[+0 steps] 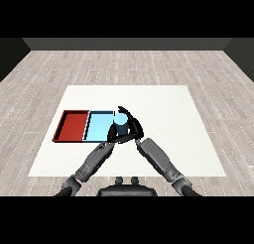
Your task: Pick the blue can and put it in the blue box
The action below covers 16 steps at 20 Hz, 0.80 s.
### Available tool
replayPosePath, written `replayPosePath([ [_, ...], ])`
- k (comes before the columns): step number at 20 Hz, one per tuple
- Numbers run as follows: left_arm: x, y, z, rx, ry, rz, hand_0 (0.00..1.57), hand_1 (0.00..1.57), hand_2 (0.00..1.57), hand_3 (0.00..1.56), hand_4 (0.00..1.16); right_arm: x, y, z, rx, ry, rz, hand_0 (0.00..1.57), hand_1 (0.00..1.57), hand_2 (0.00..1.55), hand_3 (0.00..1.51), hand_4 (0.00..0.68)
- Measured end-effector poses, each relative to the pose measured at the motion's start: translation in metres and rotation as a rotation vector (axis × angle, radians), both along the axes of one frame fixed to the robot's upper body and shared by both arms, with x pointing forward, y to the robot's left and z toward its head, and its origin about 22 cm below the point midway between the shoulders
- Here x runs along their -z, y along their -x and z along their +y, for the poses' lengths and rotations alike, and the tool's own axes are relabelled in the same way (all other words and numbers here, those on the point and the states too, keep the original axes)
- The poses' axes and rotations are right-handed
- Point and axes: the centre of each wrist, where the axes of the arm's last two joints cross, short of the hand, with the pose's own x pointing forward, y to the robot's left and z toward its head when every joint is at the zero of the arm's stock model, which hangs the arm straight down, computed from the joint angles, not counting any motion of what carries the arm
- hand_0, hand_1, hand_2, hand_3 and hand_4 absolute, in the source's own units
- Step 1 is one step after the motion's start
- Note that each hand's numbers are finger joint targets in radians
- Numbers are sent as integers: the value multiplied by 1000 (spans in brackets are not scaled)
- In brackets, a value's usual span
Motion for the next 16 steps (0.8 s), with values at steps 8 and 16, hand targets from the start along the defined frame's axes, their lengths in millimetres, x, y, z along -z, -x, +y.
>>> replayPosePath([
  [8, 3, 0, 12, -23, -37, -9, 1571, 1571, 1571, 1503, 1128, -5, 8, -30, 19, -43, -18, 0, 0, 0, 0, 0],
  [16, 3, -1, 32, -56, -82, -11, 1571, 1571, 1569, 1487, 1127, -19, 33, -82, 111, -96, -54, 0, 0, 0, 0, 0],
])
